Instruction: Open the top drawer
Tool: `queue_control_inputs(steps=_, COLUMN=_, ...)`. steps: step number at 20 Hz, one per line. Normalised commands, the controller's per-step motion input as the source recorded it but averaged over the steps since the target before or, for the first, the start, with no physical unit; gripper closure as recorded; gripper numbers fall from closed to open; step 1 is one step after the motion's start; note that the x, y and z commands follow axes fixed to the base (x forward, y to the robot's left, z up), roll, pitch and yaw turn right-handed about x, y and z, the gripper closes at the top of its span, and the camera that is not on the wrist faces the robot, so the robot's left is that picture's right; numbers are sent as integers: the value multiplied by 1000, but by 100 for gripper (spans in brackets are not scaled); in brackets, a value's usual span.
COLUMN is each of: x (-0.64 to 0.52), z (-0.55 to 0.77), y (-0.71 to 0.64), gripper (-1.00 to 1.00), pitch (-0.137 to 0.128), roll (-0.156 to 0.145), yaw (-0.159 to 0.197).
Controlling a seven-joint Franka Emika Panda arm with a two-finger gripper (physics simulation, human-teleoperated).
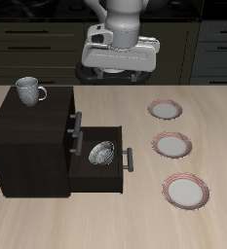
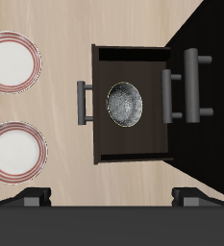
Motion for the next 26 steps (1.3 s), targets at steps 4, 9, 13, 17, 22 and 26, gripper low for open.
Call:
queue_control_inputs(steps=4, x=228, z=136, y=-74, gripper=-100, pitch=-11, roll=-60, yaw=38)
queue_control_inputs(steps=9, x=211, z=222, y=-99, gripper=-100, pitch=-28, roll=-57, yaw=-7)
queue_control_inputs(steps=13, x=211, z=39, y=1, gripper=-100, pitch=-7, roll=-8, yaw=-2)
queue_control_inputs(steps=17, x=168, z=29, y=66, gripper=-100, pitch=-16, roll=-18, yaw=31)
queue_control_inputs(steps=22, x=216, z=-99, y=276, gripper=-100, pitch=-23, roll=-58, yaw=77)
queue_control_inputs(steps=26, x=52, z=-145, y=137, gripper=-100, pitch=-11, roll=-130, yaw=57)
